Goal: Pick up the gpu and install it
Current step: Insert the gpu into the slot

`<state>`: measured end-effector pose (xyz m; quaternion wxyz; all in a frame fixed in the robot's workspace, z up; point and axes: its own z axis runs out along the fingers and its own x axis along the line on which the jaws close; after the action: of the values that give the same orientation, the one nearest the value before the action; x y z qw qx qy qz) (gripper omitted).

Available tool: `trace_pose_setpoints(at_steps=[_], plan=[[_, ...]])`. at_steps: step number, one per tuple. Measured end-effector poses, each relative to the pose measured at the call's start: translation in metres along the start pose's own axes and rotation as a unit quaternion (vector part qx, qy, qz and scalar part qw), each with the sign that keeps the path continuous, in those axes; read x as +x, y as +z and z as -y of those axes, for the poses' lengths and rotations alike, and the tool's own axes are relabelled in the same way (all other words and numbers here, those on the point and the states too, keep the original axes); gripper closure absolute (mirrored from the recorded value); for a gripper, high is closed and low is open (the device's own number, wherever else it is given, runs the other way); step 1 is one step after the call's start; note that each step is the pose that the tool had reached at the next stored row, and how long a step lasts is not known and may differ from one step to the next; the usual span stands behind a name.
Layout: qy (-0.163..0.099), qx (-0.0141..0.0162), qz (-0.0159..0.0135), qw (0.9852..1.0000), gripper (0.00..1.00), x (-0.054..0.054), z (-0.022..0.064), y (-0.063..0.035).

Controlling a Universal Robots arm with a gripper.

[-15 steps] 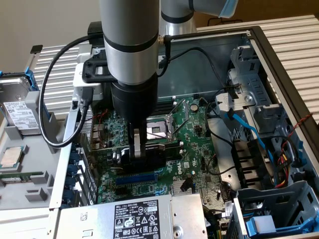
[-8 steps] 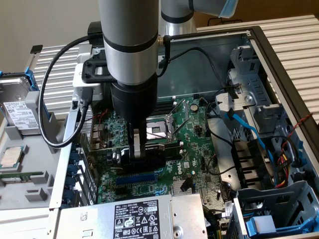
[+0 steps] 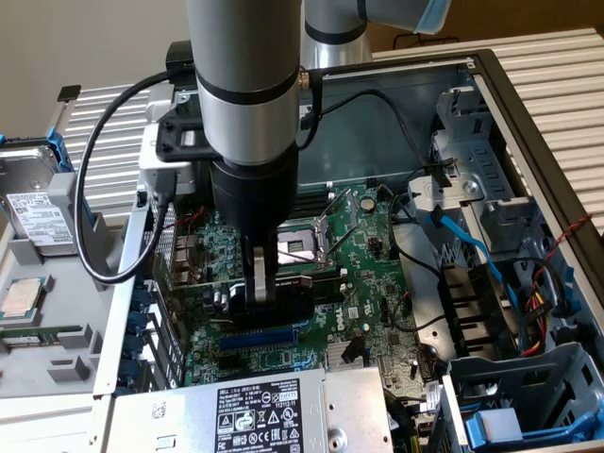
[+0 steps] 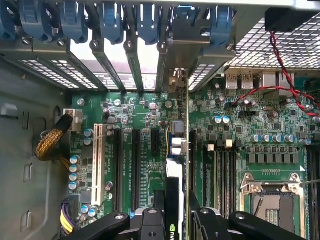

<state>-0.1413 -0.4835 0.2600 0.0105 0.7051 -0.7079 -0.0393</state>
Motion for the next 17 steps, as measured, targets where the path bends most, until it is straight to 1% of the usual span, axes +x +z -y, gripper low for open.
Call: trace_pose_setpoints(at_steps=[17], plan=[[0.0,0.0002,0.0002,1.0,0.73,0.0004,-0.0019,0.002]])
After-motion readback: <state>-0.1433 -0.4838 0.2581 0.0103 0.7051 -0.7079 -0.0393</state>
